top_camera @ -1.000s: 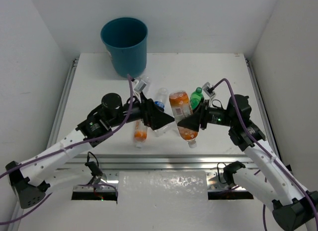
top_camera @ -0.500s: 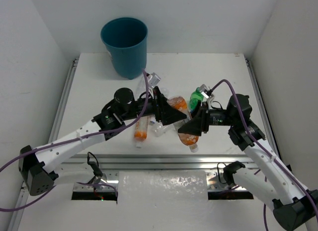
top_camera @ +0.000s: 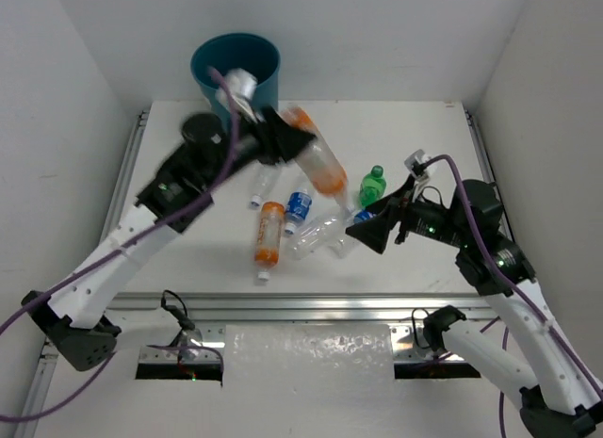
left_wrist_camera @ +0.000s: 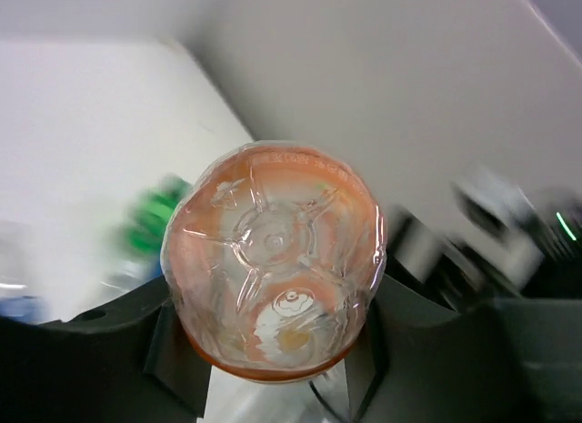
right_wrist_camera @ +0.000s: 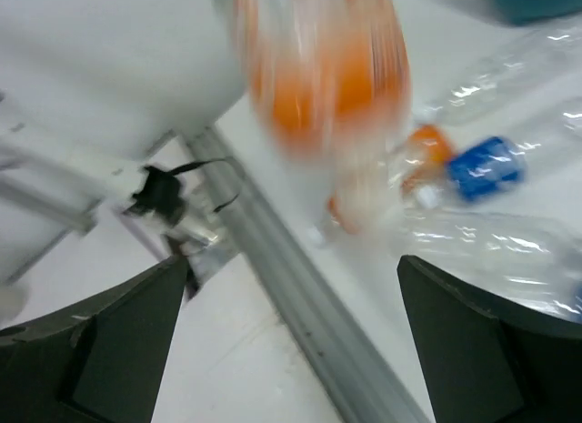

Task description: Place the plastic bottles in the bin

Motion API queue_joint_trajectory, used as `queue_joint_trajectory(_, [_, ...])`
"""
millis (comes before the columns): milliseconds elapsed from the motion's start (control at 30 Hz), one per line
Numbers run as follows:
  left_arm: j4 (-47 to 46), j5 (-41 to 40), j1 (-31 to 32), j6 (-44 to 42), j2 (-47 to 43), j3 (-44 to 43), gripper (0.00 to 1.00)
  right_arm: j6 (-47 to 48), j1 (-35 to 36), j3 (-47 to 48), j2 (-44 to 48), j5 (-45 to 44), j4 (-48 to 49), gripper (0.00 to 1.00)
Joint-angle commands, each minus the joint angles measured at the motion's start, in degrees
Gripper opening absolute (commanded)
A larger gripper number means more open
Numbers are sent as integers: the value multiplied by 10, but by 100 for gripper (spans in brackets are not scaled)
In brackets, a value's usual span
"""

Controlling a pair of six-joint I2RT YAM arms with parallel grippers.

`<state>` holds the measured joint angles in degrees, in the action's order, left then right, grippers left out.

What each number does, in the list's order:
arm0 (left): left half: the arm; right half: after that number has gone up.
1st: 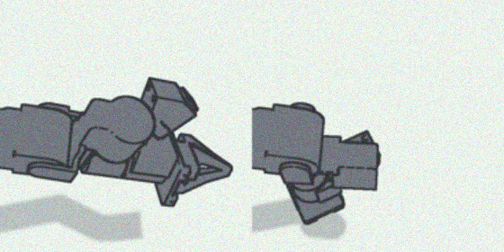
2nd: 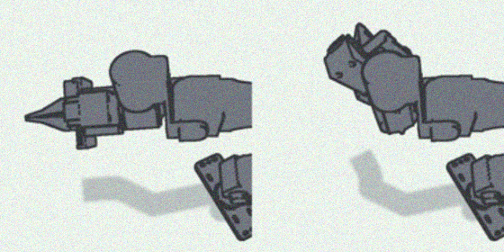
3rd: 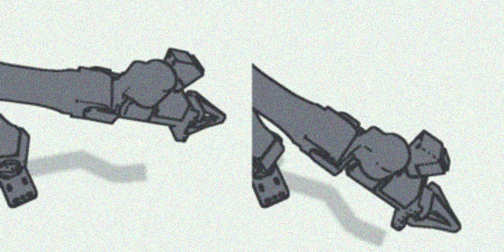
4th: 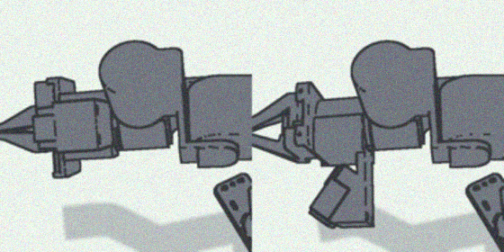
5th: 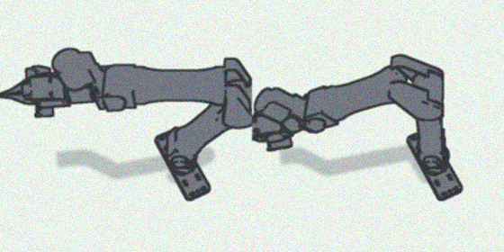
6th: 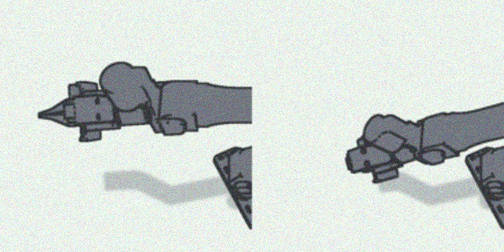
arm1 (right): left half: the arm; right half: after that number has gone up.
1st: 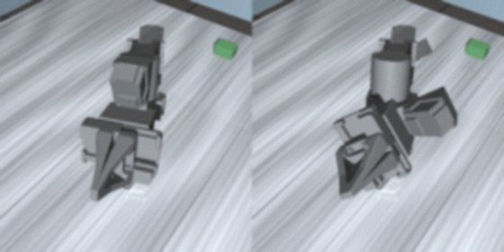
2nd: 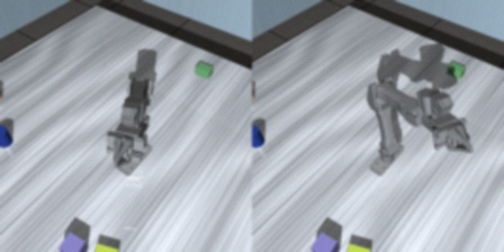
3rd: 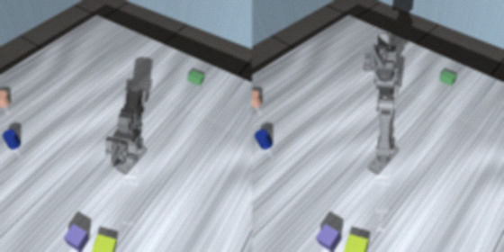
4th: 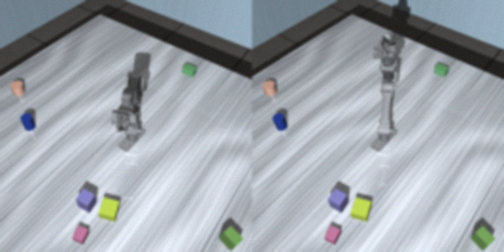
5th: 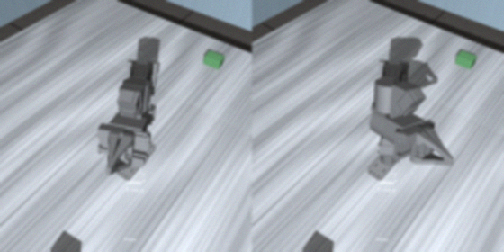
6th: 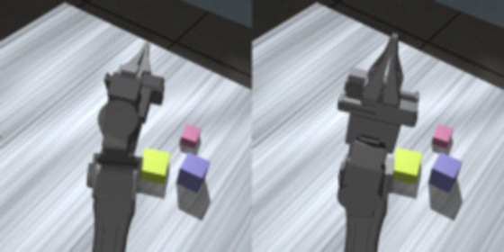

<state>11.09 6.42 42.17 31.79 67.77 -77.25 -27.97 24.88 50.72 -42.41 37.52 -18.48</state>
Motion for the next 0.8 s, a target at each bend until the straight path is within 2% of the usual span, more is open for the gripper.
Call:
queue_joint_trajectory(0, [111, -97, -176, -4, 11, -140, 0, 50, 3, 71, 29, -203, -156, 99])
queue_joint_trajectory(67, [153, -134, -247, -7, 48, -223, 0, 49, 3, 102, 42, -285, -186, 99])
queue_joint_trajectory(133, [185, -186, -278, -10, 111, -280, 0, 40, 3, 118, 48, -329, -212, 99])
queue_joint_trajectory(167, [183, -194, -313, -9, 133, -320, 0, 36, 3, 119, 54, -340, -214, 99])
queue_joint_trajectory(233, [184, -192, -343, 8, 217, -371, 0, 31, 3, 111, 63, -358, -216, 99])
queue_joint_trajectory(267, [192, -196, -364, 13, 250, -448, 0, 31, 3, 105, 68, -365, -214, 99])
queue_joint_trajectory(300, [198, -199, -372, 14, 322, -489, 0, 31, 3, 99, 77, -371, -212, 99])
queue_joint_trajectory(367, [177, -209, -385, 6, 386, -594, 0, 30, 3, 87, 81, -373, -217, 99])
queue_joint_trajectory(400, [163, -208, -389, -1, 435, -615, 0, 30, 3, 83, 82, -373, -219, 99])
queue_joint_trajectory(467, [101, -223, -393, -14, 464, -623, 1, 29, 3, 75, 83, -370, -219, 99])
queue_joint_trajectory(500, [53, -232, -394, -26, 477, -598, 7, 29, 3, 69, 83, -366, -219, 99])
queue_joint_trajectory(567, [18, -229, -393, -36, 489, -582, 13, 29, 3, 66, 83, -359, -219, 99])
queue_joint_trajectory(600, [9, -228, -393, -41, 507, -583, 24, 30, 3, 64, 82, -354, -219, 99])
queue_joint_trajectory(633, [1, -215, -394, -43, 518, -595, 29, 32, 3, 64, 81, -353, -221, 99])
queue_joint_trajectory(667, [0, -210, -393, -50, 541, -605, 45, 32, 3, 64, 81, -352, -222, 99])
queue_joint_trajectory(733, [6, -201, -393, -56, 558, -639, 64, 33, 3, 58, 74, -347, -219, 99])
queue_joint_trajectory(767, [4, -200, -393, -65, 562, -642, 82, 30, 3, 49, 69, -337, -217, 99])
